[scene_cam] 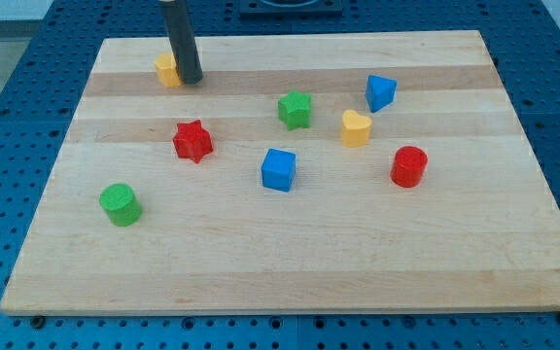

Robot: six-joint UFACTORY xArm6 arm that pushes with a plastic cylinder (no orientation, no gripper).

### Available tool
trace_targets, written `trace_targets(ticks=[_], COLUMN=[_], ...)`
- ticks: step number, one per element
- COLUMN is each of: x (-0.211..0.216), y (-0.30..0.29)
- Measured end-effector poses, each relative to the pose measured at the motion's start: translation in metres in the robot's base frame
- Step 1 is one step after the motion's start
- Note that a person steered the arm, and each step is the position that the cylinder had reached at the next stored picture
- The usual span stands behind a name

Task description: Push the red star slightly down

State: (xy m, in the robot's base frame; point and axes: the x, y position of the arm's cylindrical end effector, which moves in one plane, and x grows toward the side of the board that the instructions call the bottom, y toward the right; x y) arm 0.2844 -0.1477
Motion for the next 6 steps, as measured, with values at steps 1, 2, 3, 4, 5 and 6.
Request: trace_targets(ticks=[1,2,3,4,5,6], x=[0.026,0.08,0.096,0.115,0.117,0.124], y=[0.01,0.012,0.018,0.034,0.064,0.074])
